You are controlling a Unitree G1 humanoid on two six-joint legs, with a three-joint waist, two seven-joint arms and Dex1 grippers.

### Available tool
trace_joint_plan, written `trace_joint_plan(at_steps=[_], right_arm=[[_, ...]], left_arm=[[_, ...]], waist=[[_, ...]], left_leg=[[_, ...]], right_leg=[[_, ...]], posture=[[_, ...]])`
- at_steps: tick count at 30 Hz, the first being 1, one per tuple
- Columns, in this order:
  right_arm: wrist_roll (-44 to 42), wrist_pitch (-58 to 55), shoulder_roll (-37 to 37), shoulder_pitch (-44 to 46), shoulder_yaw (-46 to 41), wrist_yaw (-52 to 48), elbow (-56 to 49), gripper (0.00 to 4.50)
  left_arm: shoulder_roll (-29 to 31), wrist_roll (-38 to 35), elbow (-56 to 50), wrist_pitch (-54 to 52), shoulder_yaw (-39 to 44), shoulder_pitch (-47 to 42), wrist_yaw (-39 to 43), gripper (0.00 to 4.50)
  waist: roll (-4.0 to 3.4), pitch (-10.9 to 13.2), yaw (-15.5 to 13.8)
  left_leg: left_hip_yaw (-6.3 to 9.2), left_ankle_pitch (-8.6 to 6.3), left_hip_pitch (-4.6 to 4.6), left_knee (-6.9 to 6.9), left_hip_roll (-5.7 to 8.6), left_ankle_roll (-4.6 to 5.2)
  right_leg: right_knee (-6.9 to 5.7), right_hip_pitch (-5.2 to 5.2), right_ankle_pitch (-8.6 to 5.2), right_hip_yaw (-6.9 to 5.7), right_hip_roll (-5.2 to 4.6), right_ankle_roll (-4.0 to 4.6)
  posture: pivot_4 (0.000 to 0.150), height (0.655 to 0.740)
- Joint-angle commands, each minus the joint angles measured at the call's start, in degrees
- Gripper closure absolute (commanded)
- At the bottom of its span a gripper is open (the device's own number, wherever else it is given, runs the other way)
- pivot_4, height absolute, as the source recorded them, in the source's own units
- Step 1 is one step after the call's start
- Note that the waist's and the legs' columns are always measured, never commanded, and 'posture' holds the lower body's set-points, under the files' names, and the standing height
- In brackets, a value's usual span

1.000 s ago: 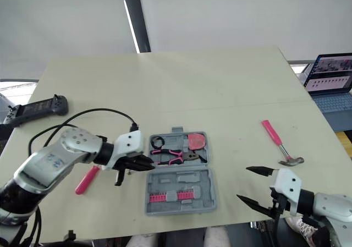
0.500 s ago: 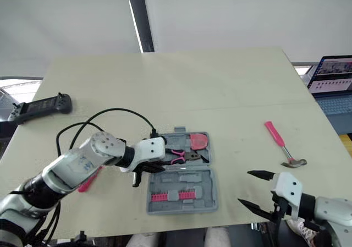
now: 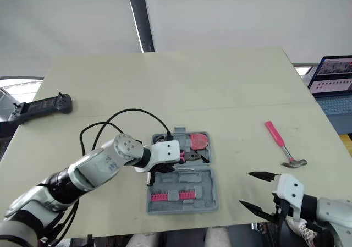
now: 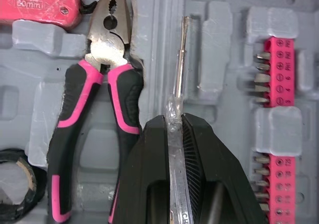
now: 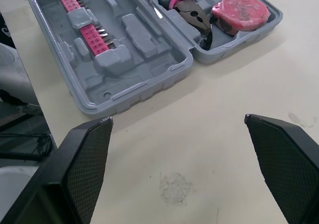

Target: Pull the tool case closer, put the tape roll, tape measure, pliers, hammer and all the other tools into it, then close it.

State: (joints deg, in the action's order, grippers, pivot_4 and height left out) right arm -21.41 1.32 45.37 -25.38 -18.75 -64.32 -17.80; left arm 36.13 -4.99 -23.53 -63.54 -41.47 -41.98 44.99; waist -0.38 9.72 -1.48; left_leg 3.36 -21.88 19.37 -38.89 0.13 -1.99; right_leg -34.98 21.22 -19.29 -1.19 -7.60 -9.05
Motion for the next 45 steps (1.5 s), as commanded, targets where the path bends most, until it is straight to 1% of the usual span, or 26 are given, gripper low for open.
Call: trace_joint_plan(at_steps=[1, 9, 17, 24, 36, 38, 39, 43, 44, 45], right_arm=[[-0.3, 0.7, 0.3, -0.6, -1.5, 0.3, -1.7, 0.00], [-0.2, 0.5, 0.1, -1.0, -1.3, 1.0, -2.3, 0.00], [-0.2, 0.1, 0.0, -1.1, -1.0, 1.6, -2.9, 0.00], [-0.2, 0.1, 0.1, -1.2, -0.9, 1.8, -2.9, 0.00], [-0.2, 0.2, -0.2, -1.9, -1.1, 2.2, -3.4, 0.00], [-0.2, 0.2, -0.2, -2.1, -1.2, 2.2, -3.5, 0.00], [-0.2, 0.2, -0.2, -2.2, -1.3, 2.2, -3.5, 0.00], [-0.3, 0.3, -0.2, -2.5, -1.4, 2.2, -3.5, 0.00], [-0.3, 0.4, -0.2, -2.6, -1.4, 2.2, -3.4, 0.00], [-0.4, 0.4, -0.2, -2.6, -1.5, 2.2, -3.4, 0.00]], left_arm=[[-0.8, 0.5, -0.1, -1.1, -0.4, -1.9, 0.2, 4.46], [-3.0, -1.4, -2.2, -6.0, -2.6, -3.5, 0.8, 4.46], [-4.3, -1.7, -2.1, -9.3, -3.3, -3.5, -1.4, 4.46], [-4.4, -1.5, -0.9, -9.4, -3.6, -4.2, -2.6, 4.46], [-4.2, -2.4, -0.5, -8.8, -5.0, -4.7, -1.7, 4.46], [-4.0, -2.5, -0.5, -8.5, -5.2, -4.7, -1.3, 3.53], [-3.9, -2.4, -0.6, -8.5, -5.3, -4.7, -1.3, 3.17], [-4.1, -2.4, -1.3, -9.3, -3.9, -4.6, -2.1, 1.25], [-4.5, -3.0, -1.7, -9.8, -2.8, -4.4, -2.1, 0.71], [-5.0, -3.8, -2.2, -11.1, -1.2, -4.2, -2.2, 0.71]], waist=[[0.00, 0.0, 0.0], [0.00, 0.0, 0.0], [0.00, 0.0, 0.0], [0.00, 0.0, 0.0], [0.00, 0.0, 0.0], [0.00, 0.0, 0.0], [0.00, 0.0, 0.0], [0.00, 0.0, 0.0], [0.00, 0.0, 0.0], [0.00, 0.0, 0.0]], left_leg=[[0.00, 0.00, 0.00, 0.00, 0.00, 0.00], [0.00, 0.00, 0.00, -0.02, 0.00, 0.00], [0.02, 0.00, 0.01, -0.04, 0.00, 0.00], [0.02, 0.00, 0.01, -0.04, 0.01, 0.00], [0.02, 0.00, 0.01, -0.05, 0.01, 0.00], [0.02, 0.00, 0.01, -0.05, 0.01, 0.00], [0.02, 0.00, 0.01, -0.05, 0.01, 0.00], [0.02, 0.00, 0.01, -0.05, 0.01, 0.00], [0.02, 0.00, 0.01, -0.05, 0.01, 0.00], [0.02, 0.00, 0.01, -0.05, 0.01, 0.00]], right_leg=[[0.00, 0.00, 0.00, 0.00, 0.00, 0.00], [-0.01, 0.00, 0.00, 0.00, 0.00, 0.00], [-0.01, -0.01, 0.00, 0.01, 0.00, 0.00], [-0.01, -0.02, 0.00, 0.01, 0.00, 0.00], [-0.01, -0.01, 0.00, 0.01, 0.00, 0.00], [-0.01, -0.01, 0.00, 0.01, 0.00, 0.00], [-0.01, -0.01, 0.00, 0.01, 0.00, 0.00], [-0.01, -0.02, 0.00, 0.01, 0.00, 0.00], [-0.01, -0.01, 0.00, 0.01, 0.00, 0.00], [-0.01, -0.01, 0.00, 0.01, 0.00, 0.00]], posture=[[0.150, 0.7400], [0.150, 0.7400], [0.150, 0.7400], [0.150, 0.7400], [0.150, 0.7400], [0.150, 0.7400], [0.150, 0.7400], [0.150, 0.7400], [0.150, 0.7400], [0.150, 0.7400]])
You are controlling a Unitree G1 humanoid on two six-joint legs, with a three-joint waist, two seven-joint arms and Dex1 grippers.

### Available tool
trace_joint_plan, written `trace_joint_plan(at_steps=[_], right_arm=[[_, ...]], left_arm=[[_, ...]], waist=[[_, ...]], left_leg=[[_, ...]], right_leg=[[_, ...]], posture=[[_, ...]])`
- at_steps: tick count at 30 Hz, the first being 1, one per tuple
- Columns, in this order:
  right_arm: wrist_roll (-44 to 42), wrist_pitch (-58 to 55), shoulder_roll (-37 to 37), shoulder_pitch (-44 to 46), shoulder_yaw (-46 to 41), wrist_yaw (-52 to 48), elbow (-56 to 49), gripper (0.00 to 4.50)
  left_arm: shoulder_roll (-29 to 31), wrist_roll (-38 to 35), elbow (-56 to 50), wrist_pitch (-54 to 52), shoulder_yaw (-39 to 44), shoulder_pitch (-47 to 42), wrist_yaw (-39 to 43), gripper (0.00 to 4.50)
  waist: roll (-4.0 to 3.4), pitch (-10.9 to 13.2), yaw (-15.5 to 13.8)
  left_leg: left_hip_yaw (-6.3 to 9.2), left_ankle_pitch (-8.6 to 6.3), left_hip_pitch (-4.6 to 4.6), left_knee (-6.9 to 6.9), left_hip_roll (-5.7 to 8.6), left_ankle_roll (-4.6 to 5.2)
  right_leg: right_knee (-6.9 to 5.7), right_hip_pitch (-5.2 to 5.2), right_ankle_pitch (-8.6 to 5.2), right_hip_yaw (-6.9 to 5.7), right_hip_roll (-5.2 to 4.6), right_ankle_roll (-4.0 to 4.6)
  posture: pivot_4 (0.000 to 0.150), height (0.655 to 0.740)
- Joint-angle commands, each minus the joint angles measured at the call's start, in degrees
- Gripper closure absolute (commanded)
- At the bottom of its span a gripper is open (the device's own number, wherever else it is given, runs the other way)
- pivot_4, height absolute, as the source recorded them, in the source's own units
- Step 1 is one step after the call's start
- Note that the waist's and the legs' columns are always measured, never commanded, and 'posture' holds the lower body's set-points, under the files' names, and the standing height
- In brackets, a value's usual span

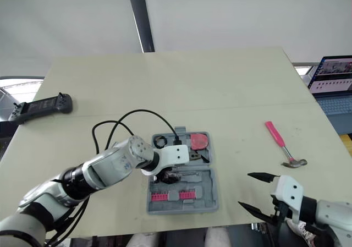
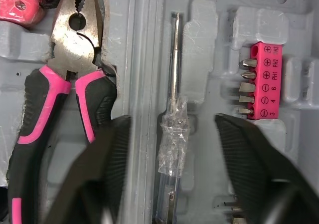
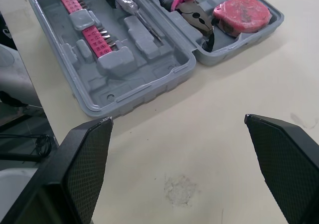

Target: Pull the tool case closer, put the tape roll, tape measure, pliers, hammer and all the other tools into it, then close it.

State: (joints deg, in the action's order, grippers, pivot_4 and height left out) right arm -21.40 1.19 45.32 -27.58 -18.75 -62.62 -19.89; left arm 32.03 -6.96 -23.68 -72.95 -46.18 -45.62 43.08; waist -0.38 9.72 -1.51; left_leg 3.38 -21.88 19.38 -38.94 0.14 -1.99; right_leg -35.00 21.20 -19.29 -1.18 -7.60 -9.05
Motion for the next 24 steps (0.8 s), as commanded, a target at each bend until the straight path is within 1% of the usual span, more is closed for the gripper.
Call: trace_joint_plan(at_steps=[1, 2, 3, 5, 7, 10, 11, 12, 13, 15, 17, 20, 24], right_arm=[[-0.4, 0.4, -0.1, -0.4, -1.5, 0.4, -1.4, 0.00], [-0.5, 0.5, 0.0, -0.3, -1.5, 0.3, -1.2, 0.00], [-0.5, 0.5, 0.0, -0.2, -1.5, 0.3, -1.1, 0.00], [-0.6, 0.6, 0.1, -0.1, -1.5, 0.1, -0.9, 0.00], [-0.7, 0.6, 0.1, 0.0, -1.5, 0.1, -0.9, 0.00], [-0.6, 0.6, -0.1, 0.1, -1.3, 0.2, -1.0, 0.00], [-0.6, 0.6, -0.1, 0.2, -1.1, 0.2, -0.9, 0.00], [-0.6, 0.5, -0.1, 0.3, -1.1, 0.2, -0.9, 0.00], [-0.6, 0.5, -0.1, 0.4, -1.0, 0.2, -0.8, 0.00], [-0.5, 0.6, -0.1, 0.7, -1.0, 0.3, -0.6, 0.00], [-0.5, 0.5, -0.1, 0.8, -1.0, 0.3, -0.6, 0.00], [-0.4, 0.4, -0.2, 1.0, -1.0, 0.4, -0.6, 0.00], [-0.5, 0.2, -0.2, 0.9, -1.3, 0.5, -1.0, 0.00]], left_arm=[[-1.6, -2.7, -2.7, -3.2, 5.5, -0.3, -0.5, 0.71], [-2.2, -3.2, -3.2, -4.2, 7.1, -0.1, -1.0, 0.71], [-2.6, -3.7, -3.7, -4.9, 8.6, 0.2, -1.6, 0.96], [-3.4, -4.7, -4.8, -6.0, 12.3, 0.9, -2.5, 1.77], [-3.6, -5.8, -6.1, -5.4, 16.0, 2.5, -3.3, 2.74], [-0.9, -6.4, -7.1, 0.8, 19.2, 7.1, -3.1, 4.36], [-0.4, -6.8, -6.9, 4.1, 20.7, 9.5, -2.8, 4.48], [-0.2, -7.4, -6.7, 7.1, 22.2, 11.7, -2.3, 4.48], [0.9, -7.2, -6.6, 12.2, 22.9, 14.2, -1.3, 4.48], [1.6, -9.2, -5.6, 20.3, 25.5, 19.2, 2.2, 4.48], [1.5, -9.7, -3.8, 25.5, 27.1, 22.5, 3.2, 4.48], [1.6, -6.5, 0.5, 35.6, 26.3, 26.7, 3.1, 4.48], [-0.1, -3.5, 5.1, 42.5, 25.2, 28.0, 1.8, 4.48]], waist=[[0.00, 0.0, 0.0], [0.00, 0.0, 0.0], [0.00, 0.0, 0.0], [0.00, 0.0, 0.0], [-0.01, 0.0, 0.1], [-0.02, 0.0, 0.2], [-0.04, 0.0, 0.2], [-0.05, 0.0, 0.2], [-0.04, 0.0, 0.1], [-0.04, 0.0, 0.0], [-0.04, 0.0, -0.1], [-0.05, 0.0, -0.1], [-0.05, 0.0, -0.1]], left_leg=[[0.00, 0.00, 0.00, 0.00, 0.00, 0.00], [0.00, 0.00, 0.00, -0.01, 0.00, 0.00], [0.02, 0.00, 0.01, -0.01, 0.00, 0.00], [0.02, 0.00, 0.02, -0.02, 0.00, 0.00], [0.03, 0.00, 0.01, -0.02, -0.01, 0.00], [0.03, 0.00, 0.00, -0.02, -0.01, 0.00], [0.03, 0.00, -0.01, -0.01, -0.01, 0.00], [0.03, 0.00, -0.03, 0.00, -0.01, 0.00], [0.04, 0.00, -0.03, 0.00, -0.01, 0.00], [0.04, 0.00, -0.02, 0.00, -0.01, 0.00], [0.05, 0.00, -0.01, -0.02, -0.01, 0.00], [0.09, 0.00, -0.04, -0.07, 0.01, 0.00], [0.08, 0.00, -0.07, -0.06, 0.01, 0.00]], right_leg=[[0.00, 0.00, 0.00, 0.00, 0.00, 0.00], [-0.01, 0.00, 0.00, 0.00, 0.00, 0.00], [-0.01, 0.00, 0.00, 0.00, 0.00, 0.00], [-0.01, 0.00, 0.00, -0.01, 0.00, 0.00], [-0.02, 0.01, 0.00, -0.01, 0.00, 0.00], [-0.02, 0.01, 0.00, -0.01, 0.00, 0.00], [-0.02, 0.01, 0.00, 0.00, 0.00, 0.00], [-0.02, 0.01, 0.00, 0.00, 0.00, 0.00], [-0.02, 0.02, 0.00, 0.00, 0.00, 0.00], [-0.01, 0.02, 0.00, 0.00, -0.01, 0.00], [0.01, 0.00, 0.00, -0.01, -0.03, 0.00], [0.09, -0.13, 0.00, -0.03, -0.03, 0.00], [0.08, -0.16, 0.00, -0.03, -0.02, 0.00]], posture=[[0.150, 0.7400], [0.150, 0.7400], [0.150, 0.7400], [0.150, 0.7400], [0.150, 0.7400], [0.150, 0.7400], [0.150, 0.7400], [0.150, 0.7400], [0.150, 0.7400], [0.150, 0.7400], [0.150, 0.7400], [0.150, 0.7400], [0.150, 0.7400]])
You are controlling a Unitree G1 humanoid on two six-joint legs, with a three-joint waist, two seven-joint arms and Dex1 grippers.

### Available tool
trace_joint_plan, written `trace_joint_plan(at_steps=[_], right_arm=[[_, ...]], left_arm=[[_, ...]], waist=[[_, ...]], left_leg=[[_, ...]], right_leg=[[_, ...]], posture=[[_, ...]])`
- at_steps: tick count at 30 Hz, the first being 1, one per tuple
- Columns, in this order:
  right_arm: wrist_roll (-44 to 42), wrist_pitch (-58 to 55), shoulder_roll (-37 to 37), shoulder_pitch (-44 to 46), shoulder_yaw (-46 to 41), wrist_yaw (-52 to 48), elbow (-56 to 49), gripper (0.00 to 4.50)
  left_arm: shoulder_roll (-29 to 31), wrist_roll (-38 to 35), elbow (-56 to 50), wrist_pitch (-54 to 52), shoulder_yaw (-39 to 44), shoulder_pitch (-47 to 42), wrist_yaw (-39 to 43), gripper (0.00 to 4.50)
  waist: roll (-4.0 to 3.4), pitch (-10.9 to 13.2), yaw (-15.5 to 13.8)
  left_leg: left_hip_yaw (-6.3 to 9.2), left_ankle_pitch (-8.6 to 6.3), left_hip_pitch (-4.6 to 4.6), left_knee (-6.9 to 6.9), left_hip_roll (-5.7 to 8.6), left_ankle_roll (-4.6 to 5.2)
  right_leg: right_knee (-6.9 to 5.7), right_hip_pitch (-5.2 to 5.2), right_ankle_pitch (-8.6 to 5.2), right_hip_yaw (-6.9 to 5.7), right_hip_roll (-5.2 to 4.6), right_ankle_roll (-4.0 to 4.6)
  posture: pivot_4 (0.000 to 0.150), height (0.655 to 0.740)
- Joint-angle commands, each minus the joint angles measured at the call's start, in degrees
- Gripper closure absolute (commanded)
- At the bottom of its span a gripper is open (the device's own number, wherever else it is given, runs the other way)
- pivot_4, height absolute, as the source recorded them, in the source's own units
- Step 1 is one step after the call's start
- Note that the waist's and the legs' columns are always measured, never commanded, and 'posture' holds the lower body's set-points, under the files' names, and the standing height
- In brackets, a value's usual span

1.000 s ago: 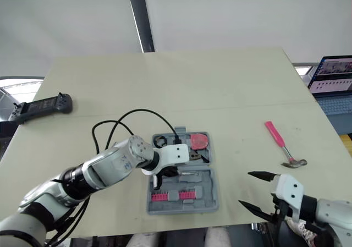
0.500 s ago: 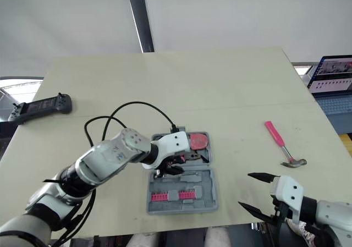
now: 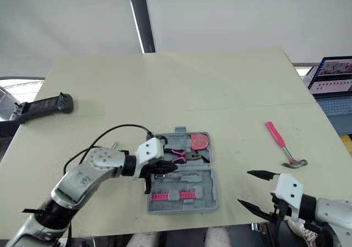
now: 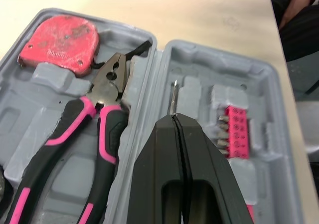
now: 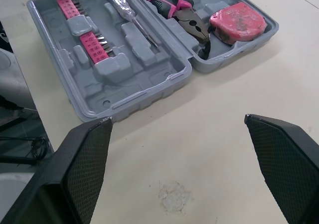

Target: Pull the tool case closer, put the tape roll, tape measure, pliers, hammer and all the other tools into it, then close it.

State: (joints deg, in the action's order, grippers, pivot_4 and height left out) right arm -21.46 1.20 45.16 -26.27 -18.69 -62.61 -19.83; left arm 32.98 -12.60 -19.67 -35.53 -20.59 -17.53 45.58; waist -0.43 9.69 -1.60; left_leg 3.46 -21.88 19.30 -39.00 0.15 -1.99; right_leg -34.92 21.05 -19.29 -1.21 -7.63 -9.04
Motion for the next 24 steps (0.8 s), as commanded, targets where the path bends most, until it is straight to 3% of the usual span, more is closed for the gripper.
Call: trace_joint_plan(at_steps=[1, 8, 24], right_arm=[[-0.5, 0.1, 0.1, -0.5, -1.5, 0.5, -1.1, 0.00], [-0.9, -0.2, 0.1, -1.3, -2.2, 0.5, -1.8, 0.00], [-1.0, -1.0, 0.0, -2.6, -3.6, 0.9, -3.4, 0.00]], left_arm=[[-1.2, 2.8, 2.0, 6.2, -0.8, 0.0, -0.6, 4.48], [-2.3, 7.1, 6.5, 11.3, -3.5, 0.3, 0.1, 4.48], [-4.0, 11.8, 9.2, 11.3, -6.1, 0.4, 0.8, 4.48]], waist=[[0.00, 0.0, 0.0], [-0.01, 0.0, 0.1], [-0.03, 0.0, 0.1]], left_leg=[[0.01, 0.00, 0.00, -0.01, 0.01, 0.00], [-0.01, -0.01, -0.03, 0.03, 0.01, 0.01], [0.00, -0.01, -0.04, 0.03, 0.00, 0.01]], right_leg=[[-0.03, 0.00, 0.00, 0.00, 0.00, 0.00], [-0.07, 0.02, 0.00, -0.02, 0.01, 0.00], [-0.07, 0.01, 0.00, -0.03, 0.01, 0.00]], posture=[[0.150, 0.7400], [0.150, 0.7400], [0.150, 0.7400]])
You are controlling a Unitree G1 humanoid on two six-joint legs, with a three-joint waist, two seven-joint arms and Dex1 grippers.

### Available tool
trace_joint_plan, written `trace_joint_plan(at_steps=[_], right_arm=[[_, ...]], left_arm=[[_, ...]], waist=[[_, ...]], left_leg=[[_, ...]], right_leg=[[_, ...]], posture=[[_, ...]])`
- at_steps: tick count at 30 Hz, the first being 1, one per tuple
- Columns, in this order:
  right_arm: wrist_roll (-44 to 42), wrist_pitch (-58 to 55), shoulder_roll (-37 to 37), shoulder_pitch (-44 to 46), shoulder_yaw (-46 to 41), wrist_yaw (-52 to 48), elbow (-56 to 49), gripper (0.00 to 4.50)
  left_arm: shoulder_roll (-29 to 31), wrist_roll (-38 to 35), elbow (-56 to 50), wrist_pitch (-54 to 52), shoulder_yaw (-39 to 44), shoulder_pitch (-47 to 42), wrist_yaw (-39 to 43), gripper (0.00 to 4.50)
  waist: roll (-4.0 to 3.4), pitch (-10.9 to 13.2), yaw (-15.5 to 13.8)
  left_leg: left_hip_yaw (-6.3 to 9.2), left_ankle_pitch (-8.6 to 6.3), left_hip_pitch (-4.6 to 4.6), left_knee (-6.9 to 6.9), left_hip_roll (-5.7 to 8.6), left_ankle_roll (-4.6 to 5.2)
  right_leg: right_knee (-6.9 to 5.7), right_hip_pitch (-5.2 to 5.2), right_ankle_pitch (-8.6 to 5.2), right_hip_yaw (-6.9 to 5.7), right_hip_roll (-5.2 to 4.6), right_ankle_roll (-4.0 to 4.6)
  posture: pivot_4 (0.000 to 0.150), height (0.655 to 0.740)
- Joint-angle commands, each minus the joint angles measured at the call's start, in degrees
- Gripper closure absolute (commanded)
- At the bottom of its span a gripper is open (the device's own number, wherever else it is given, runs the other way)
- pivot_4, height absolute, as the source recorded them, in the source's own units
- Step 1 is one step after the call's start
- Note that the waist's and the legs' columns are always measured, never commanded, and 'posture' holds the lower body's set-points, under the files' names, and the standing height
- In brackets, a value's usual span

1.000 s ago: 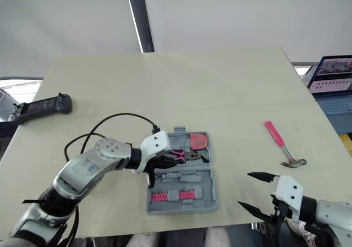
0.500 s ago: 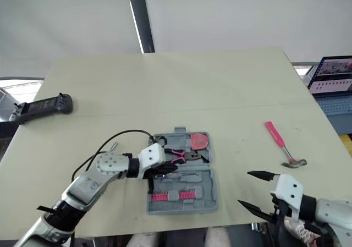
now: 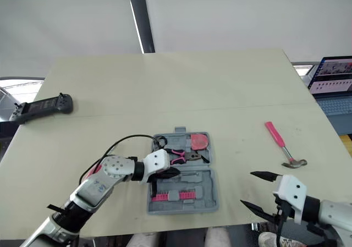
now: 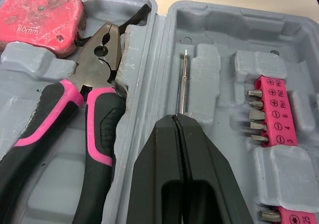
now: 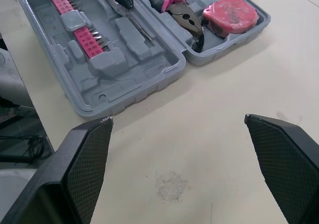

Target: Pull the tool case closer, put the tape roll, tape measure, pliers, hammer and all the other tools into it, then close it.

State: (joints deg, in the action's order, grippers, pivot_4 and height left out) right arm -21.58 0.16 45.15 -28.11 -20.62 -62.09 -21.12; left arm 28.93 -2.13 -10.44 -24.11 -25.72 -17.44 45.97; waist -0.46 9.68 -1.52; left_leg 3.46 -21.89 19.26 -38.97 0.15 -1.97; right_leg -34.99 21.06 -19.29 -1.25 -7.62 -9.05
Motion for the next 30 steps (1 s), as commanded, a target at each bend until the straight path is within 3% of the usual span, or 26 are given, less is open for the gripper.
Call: trace_joint_plan(at_steps=[1, 13, 17, 22, 30], right_arm=[[-0.8, 0.0, -0.1, -0.9, -1.7, 0.4, -2.2, 0.00], [-0.8, -0.6, 0.0, -1.0, -1.8, 0.9, -2.8, 0.00], [-0.7, -0.7, 0.1, -0.3, -1.5, 0.9, -2.3, 0.00], [-0.6, -0.7, 0.1, 0.2, -1.2, 0.8, -2.0, 0.00], [-0.4, -0.6, -0.2, -0.2, -1.4, 0.8, -2.1, 0.00]], left_arm=[[0.0, 1.5, 0.0, -0.1, -1.1, 0.3, 0.5, 4.48], [0.0, 4.5, 1.2, 1.9, -2.4, 1.5, 0.4, 4.48], [-2.6, -0.7, -1.1, -1.4, 2.2, 1.4, 0.3, 4.48], [-1.6, -4.2, -3.1, -2.5, 5.0, 1.7, 2.8, 4.48], [0.5, -2.7, -2.9, -0.8, 4.2, 3.3, 3.6, 4.48]], waist=[[0.00, 0.0, 0.0], [-0.15, -0.1, 0.0], [-0.16, -0.1, 0.0], [-0.16, -0.1, 0.0], [-0.16, -0.1, 0.0]], left_leg=[[0.00, 0.00, 0.00, 0.00, 0.00, 0.00], [0.00, -0.01, -0.02, 0.00, 0.00, 0.01], [0.01, -0.03, -0.02, -0.01, 0.00, 0.05], [0.00, -0.03, -0.01, -0.01, -0.01, 0.05], [0.01, -0.03, -0.01, -0.01, 0.00, 0.05]], right_leg=[[0.00, 0.00, 0.00, 0.00, 0.00, 0.00], [0.03, -0.04, 0.00, 0.00, 0.00, 0.00], [0.03, -0.06, 0.00, 0.01, -0.01, 0.00], [0.01, -0.01, 0.00, 0.00, 0.00, 0.00], [0.02, -0.02, 0.00, 0.00, 0.00, 0.01]], posture=[[0.150, 0.7400], [0.150, 0.7400], [0.150, 0.7400], [0.150, 0.7400], [0.150, 0.7400]])
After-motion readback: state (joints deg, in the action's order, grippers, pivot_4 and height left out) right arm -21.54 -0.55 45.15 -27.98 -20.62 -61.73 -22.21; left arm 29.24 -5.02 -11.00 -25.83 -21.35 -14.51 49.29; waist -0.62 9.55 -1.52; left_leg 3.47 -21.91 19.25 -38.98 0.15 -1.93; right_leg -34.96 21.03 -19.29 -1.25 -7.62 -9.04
